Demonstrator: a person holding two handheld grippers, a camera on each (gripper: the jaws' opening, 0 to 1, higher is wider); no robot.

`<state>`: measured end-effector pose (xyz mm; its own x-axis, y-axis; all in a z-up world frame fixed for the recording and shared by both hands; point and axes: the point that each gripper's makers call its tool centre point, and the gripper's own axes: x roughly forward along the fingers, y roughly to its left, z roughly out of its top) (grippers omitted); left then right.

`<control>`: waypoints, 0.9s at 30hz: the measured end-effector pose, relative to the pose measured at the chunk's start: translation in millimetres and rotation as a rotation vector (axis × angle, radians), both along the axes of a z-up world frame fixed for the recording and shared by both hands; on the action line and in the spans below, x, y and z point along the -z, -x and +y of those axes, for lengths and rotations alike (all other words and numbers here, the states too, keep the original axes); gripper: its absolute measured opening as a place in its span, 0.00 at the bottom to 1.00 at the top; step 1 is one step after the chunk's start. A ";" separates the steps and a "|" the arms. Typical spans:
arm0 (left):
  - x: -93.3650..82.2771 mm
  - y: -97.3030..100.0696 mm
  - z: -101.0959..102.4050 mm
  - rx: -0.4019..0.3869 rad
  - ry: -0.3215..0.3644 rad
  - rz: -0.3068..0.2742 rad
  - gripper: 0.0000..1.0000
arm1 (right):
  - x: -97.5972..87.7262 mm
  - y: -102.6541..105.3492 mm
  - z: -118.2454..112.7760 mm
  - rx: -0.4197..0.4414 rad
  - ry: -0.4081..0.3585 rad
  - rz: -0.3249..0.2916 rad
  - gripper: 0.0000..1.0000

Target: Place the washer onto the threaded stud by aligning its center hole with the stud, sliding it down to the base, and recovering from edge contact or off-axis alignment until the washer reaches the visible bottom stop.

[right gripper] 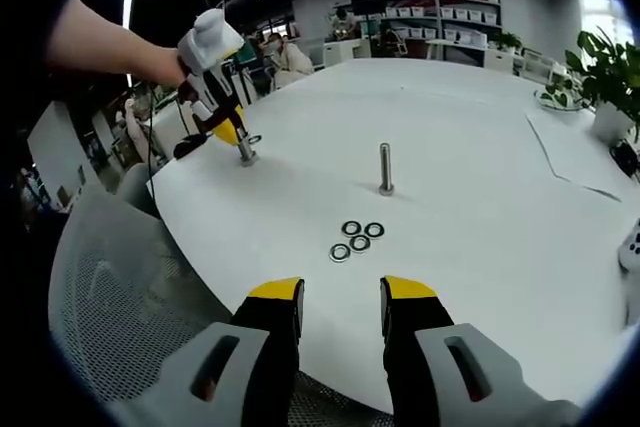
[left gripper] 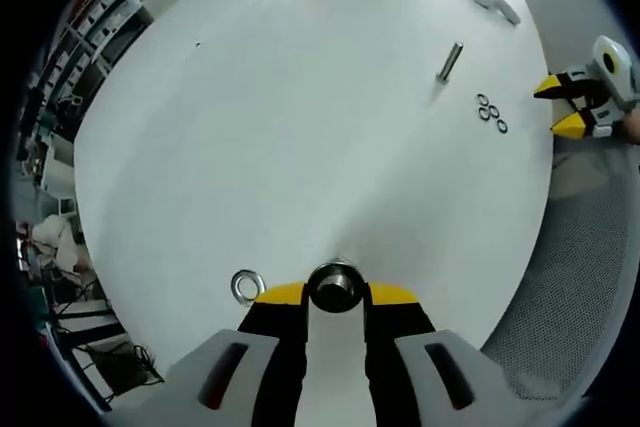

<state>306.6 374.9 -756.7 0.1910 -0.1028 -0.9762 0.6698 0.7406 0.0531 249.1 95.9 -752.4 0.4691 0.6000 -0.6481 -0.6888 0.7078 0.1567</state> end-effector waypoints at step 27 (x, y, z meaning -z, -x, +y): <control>27.9 2.0 0.3 -0.019 0.006 0.028 0.19 | 3.3 -0.7 -2.2 -0.001 0.017 0.005 0.33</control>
